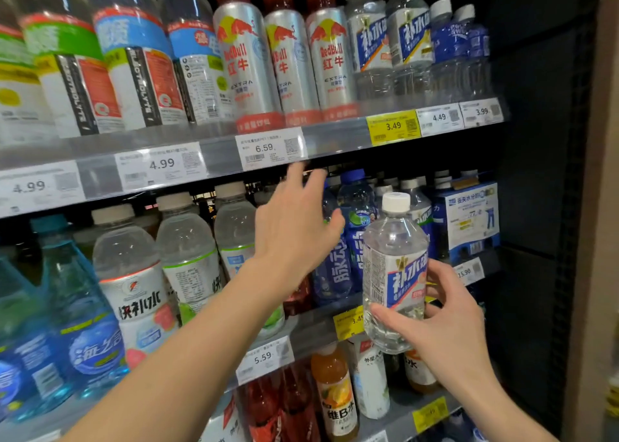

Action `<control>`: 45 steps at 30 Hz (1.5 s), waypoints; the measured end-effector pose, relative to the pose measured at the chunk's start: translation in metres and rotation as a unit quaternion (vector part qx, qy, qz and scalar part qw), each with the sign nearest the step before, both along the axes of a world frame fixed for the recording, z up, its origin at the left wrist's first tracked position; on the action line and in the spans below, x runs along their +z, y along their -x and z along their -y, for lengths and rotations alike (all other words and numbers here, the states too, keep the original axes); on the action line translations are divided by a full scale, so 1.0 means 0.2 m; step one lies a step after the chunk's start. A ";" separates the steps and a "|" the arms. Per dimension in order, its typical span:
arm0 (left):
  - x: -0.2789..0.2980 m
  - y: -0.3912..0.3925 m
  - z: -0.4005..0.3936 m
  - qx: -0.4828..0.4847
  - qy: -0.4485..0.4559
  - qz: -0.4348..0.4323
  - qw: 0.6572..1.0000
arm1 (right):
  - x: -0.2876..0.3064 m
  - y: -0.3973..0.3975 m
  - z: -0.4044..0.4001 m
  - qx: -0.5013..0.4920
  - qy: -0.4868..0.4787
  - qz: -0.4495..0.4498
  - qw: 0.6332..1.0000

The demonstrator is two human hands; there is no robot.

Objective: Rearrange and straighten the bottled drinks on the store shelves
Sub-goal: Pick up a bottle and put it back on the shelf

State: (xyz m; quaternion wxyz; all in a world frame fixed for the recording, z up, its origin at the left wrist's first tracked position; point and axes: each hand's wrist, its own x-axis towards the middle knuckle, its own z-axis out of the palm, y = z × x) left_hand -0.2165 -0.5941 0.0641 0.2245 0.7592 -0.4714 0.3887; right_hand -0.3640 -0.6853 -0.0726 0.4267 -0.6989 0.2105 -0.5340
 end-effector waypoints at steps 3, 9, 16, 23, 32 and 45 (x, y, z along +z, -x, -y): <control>0.00 0.02 0.11 -0.008 -0.052 0.116 0.992 | 0.00 0.01 0.01 -0.003 -0.005 0.000 1.000; 0.06 0.03 0.35 0.058 -0.147 0.099 0.983 | 0.00 0.07 0.07 -0.023 -0.047 0.005 0.999; 0.08 0.05 0.44 0.043 -0.141 0.069 0.987 | 0.00 0.15 0.15 -0.042 -0.048 0.007 0.998; -0.01 0.13 0.38 -0.114 0.000 -0.070 0.991 | 0.01 0.18 0.20 -0.056 -0.049 0.027 0.997; -0.17 0.26 0.22 -0.253 0.112 -0.300 0.913 | 0.06 0.20 0.20 -0.056 -0.029 0.042 0.997; -0.29 0.18 -0.27 -0.366 0.288 -0.414 0.782 | 0.23 -0.02 0.31 -0.038 0.012 0.052 0.998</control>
